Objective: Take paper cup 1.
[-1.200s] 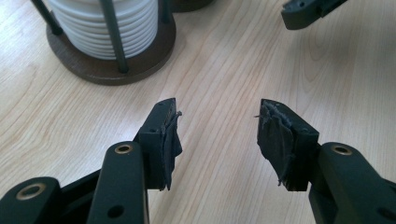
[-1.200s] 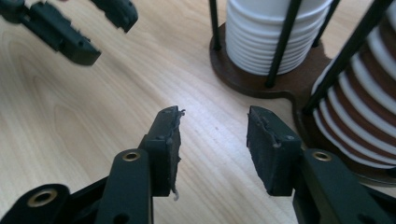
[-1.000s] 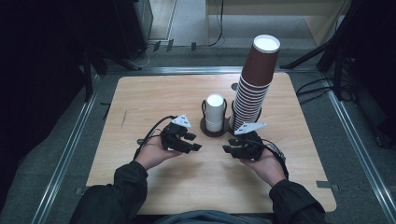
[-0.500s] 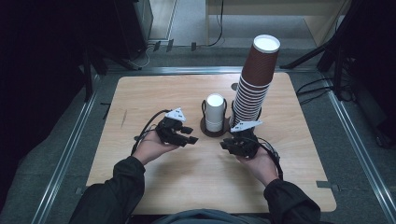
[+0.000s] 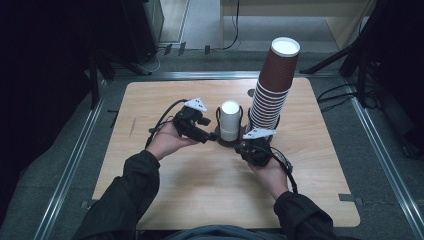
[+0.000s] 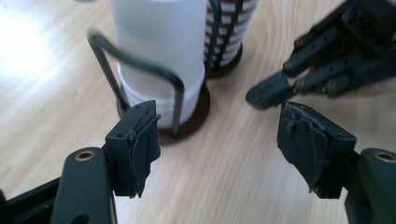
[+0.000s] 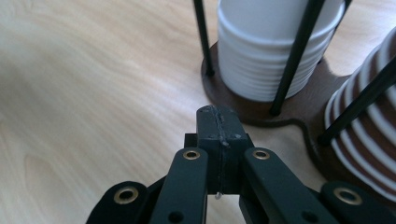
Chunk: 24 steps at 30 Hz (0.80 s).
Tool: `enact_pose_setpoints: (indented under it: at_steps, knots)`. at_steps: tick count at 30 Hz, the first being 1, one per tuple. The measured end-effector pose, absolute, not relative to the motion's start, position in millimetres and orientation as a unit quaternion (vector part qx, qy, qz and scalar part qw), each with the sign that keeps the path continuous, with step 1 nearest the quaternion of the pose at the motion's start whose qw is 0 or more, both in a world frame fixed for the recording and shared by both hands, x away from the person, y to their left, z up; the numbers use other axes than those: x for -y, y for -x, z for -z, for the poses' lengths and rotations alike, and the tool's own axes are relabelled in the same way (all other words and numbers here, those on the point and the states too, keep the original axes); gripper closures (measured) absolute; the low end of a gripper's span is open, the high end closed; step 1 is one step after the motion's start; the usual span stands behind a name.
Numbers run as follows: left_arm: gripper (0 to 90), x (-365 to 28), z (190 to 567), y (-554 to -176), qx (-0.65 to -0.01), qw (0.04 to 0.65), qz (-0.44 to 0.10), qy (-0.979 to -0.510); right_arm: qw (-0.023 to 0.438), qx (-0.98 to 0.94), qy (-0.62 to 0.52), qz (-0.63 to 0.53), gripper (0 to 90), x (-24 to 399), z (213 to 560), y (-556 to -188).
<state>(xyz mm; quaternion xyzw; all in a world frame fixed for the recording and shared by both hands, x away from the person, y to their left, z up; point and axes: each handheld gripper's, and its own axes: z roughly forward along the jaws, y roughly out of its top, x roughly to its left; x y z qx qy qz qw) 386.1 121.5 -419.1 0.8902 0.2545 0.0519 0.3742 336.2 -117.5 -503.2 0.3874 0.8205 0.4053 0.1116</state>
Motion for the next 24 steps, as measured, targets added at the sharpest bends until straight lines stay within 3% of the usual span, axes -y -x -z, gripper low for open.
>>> enact_pose_setpoints:
  at_steps: [12, 24]
  knots:
    - [30.6, -99.3, 386.7, -422.3, -0.203, 0.361, -0.058, -0.908, 0.156, -0.786, -0.426, -0.421, 89.9, 107.7, 510.3, -347.4]
    - [27.7, -83.8, 390.9, -441.2, -0.197, 0.362, -0.058, -0.909, 0.178, -0.762, -0.442, -0.438, 89.9, 95.5, 517.7, -355.2]
